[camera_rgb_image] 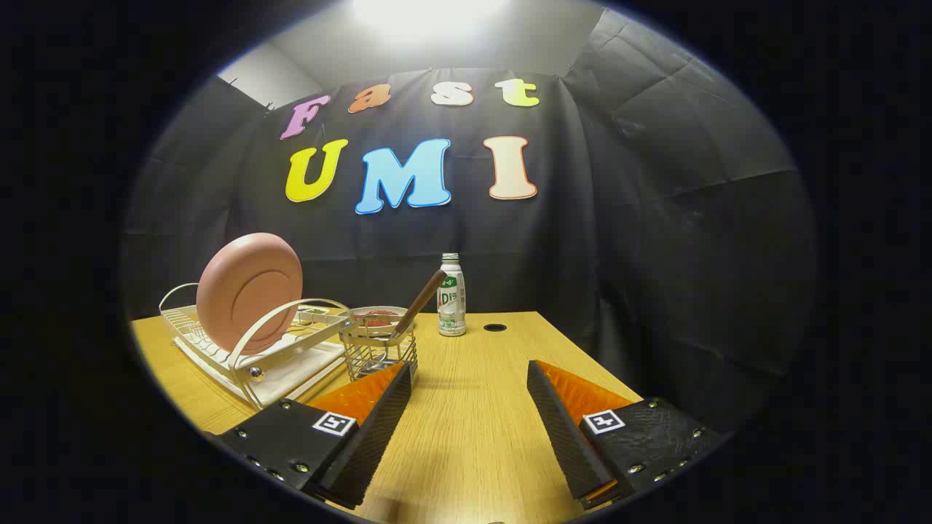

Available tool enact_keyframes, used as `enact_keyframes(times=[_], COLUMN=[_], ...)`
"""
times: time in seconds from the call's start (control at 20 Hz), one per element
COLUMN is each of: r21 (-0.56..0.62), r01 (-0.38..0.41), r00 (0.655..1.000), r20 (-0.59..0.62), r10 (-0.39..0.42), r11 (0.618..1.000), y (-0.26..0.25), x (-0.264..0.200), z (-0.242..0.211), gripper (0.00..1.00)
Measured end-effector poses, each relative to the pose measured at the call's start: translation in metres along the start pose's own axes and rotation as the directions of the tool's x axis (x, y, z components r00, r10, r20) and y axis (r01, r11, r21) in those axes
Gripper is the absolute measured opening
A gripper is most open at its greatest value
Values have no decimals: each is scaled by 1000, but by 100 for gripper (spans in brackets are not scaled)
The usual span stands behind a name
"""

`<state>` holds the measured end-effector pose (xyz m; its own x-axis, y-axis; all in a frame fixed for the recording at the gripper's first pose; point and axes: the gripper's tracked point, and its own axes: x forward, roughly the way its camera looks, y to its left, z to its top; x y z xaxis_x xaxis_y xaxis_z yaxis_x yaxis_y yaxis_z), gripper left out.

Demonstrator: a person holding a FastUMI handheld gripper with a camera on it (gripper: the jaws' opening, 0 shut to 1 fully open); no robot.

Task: Take the plate from the dish rack, then take the spoon from the basket and place it into the plate.

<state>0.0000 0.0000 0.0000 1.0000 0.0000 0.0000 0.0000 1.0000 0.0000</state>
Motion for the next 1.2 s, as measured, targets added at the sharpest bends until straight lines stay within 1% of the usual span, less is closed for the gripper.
enact_keyframes(times=[0.15, 0.35, 0.45, 0.55, 0.65, 0.85, 1.0, 1.2], r21=[2, 10, -8, -19, -31, -76, -77, -67], r01=[7, 41, 85, 122, 160, 200, 190, 147], r00=[1000, 999, 996, 991, 985, 978, 981, 988], r20=[-17, 17, 42, 62, 72, 74, 66, 62], r10=[-7, -41, -85, -120, -158, -195, -185, -143], r11=[1000, 999, 996, 992, 987, 977, 979, 987], y=[0, -11, -25, -41, -60, -83, -76, -40], x=[30, 69, 85, 89, 82, 41, 5, -37], z=[-1, 10, 20, 30, 41, 62, 84, 119], gripper=[98, 98, 98, 98, 98, 98, 98, 98])
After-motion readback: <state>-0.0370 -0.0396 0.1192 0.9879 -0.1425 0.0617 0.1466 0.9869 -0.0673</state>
